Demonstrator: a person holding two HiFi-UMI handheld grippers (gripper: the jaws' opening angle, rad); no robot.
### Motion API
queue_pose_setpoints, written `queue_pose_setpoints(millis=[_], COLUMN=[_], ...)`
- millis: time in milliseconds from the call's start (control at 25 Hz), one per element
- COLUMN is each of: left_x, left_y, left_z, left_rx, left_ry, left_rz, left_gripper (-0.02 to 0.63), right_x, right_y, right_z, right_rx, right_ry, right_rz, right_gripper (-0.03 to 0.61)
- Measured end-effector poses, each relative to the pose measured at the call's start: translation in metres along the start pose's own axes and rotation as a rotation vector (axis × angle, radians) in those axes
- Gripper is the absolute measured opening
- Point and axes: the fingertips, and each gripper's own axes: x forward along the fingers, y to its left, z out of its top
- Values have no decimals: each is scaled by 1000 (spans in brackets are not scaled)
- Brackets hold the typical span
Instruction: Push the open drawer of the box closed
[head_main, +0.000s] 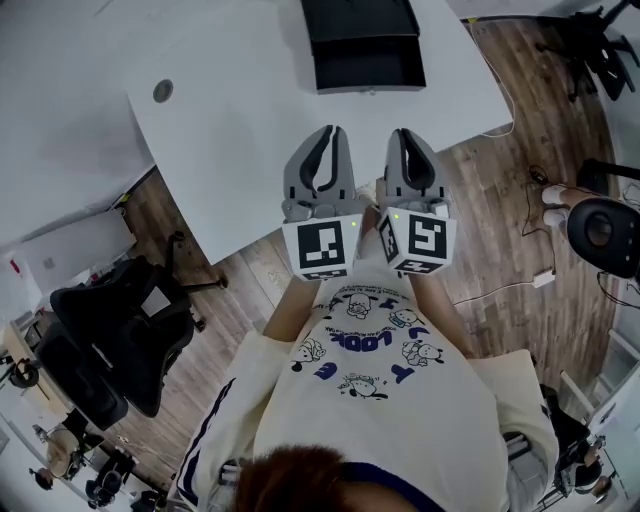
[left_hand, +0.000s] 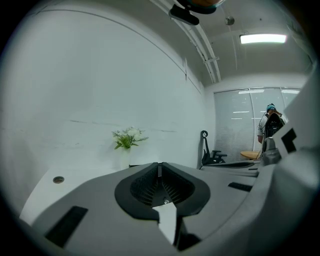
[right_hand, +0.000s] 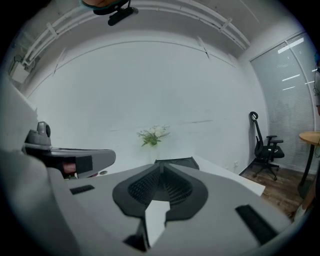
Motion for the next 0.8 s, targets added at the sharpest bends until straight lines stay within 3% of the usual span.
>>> queue_pose_setpoints(millis=[800], left_x=[91], left_y=[1], left_z=[-36], left_rx=[-34], left_ry=[95], left_rz=[78], left_gripper=[32], right_x=[90], right_y=[-32], right_z=[-41], right_rx=[27], right_ry=[173], right_rz=[169], right_gripper=[41])
